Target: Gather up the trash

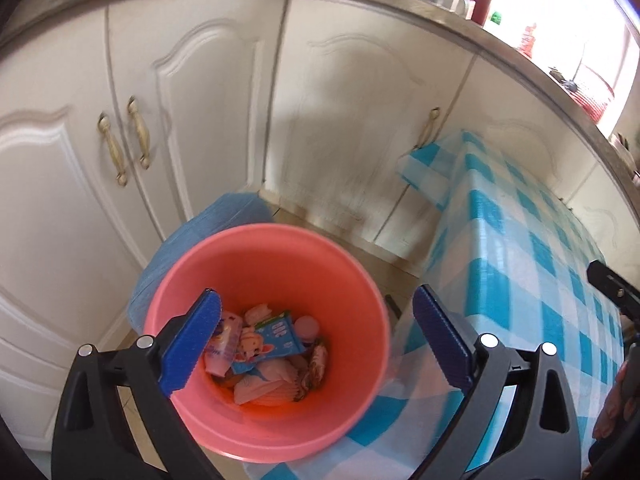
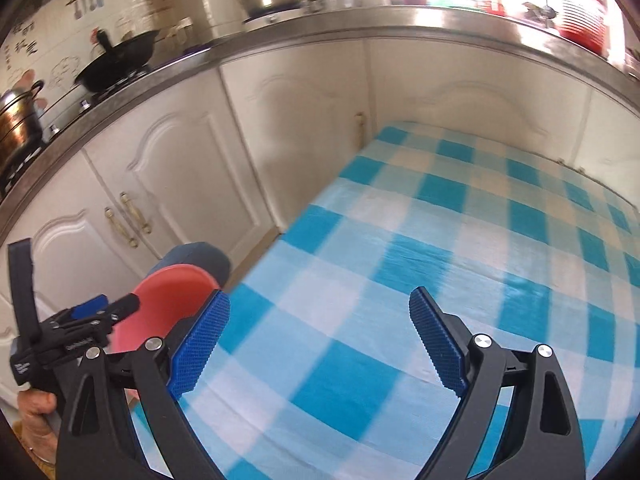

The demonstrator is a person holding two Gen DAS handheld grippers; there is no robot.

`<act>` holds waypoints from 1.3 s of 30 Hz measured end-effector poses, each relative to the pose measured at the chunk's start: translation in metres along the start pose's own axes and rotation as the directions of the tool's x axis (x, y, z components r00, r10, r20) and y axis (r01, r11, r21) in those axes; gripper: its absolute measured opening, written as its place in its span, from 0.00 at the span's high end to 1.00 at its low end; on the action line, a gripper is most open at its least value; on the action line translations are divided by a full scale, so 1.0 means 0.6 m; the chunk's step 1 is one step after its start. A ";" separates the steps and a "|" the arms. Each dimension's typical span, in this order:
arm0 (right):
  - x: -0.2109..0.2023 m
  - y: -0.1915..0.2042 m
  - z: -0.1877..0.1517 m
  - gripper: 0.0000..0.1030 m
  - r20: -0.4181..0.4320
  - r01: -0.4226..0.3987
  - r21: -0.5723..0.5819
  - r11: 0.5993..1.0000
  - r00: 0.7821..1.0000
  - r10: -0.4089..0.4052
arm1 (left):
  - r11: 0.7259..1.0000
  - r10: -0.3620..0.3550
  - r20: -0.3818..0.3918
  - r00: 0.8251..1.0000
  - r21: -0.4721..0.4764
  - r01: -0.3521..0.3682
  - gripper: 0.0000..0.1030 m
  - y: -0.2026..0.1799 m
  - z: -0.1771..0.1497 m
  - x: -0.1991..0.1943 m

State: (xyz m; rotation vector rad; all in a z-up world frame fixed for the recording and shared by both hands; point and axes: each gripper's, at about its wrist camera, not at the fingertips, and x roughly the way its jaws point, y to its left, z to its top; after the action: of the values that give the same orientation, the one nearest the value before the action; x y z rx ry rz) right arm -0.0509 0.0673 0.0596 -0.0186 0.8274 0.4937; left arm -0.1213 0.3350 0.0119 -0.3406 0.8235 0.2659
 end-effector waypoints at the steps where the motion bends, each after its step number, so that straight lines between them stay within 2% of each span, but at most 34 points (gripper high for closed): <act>1: -0.005 -0.014 -0.005 0.12 0.002 0.015 0.016 1.000 1.000 -0.015 | 1.000 -0.009 0.011 1.000 0.015 0.008 0.06 -0.013 0.002 -0.004; 10: -0.067 -0.159 -0.040 0.10 0.022 0.168 0.167 0.972 0.985 -0.174 | 0.978 -0.074 0.055 0.996 0.199 0.062 0.04 -0.165 0.003 -0.039; 17: -0.138 -0.239 -0.059 0.10 0.066 0.246 0.271 0.931 0.960 -0.273 | 0.947 -0.181 0.035 0.983 0.276 0.165 0.04 -0.280 -0.002 -0.062; 22: -0.192 -0.282 -0.073 0.10 0.106 0.295 0.317 0.901 0.933 -0.343 | 0.923 -0.228 0.031 0.973 0.325 0.205 0.04 -0.354 -0.004 -0.082; 29: -0.275 -0.332 -0.090 0.10 0.168 0.367 0.374 0.852 0.876 -0.451 | 0.876 -0.304 0.049 0.951 0.407 0.259 0.04 -0.464 -0.013 -0.120; 35: -0.343 -0.358 -0.107 0.10 0.213 0.435 0.408 0.803 0.809 -0.547 | 0.834 -0.353 0.044 0.935 0.467 0.293 0.04 -0.541 -0.029 -0.137; 39: -0.379 -0.369 -0.118 0.10 0.232 0.473 0.423 0.773 0.768 -0.597 | 0.818 -0.386 0.034 0.922 0.475 0.325 0.04 -0.571 -0.036 -0.146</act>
State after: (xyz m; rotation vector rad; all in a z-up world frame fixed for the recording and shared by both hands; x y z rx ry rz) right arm -0.1356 -0.2377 0.1342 0.1461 0.5005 -0.2109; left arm -0.0696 0.0052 0.1301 -0.0212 0.6530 -0.2621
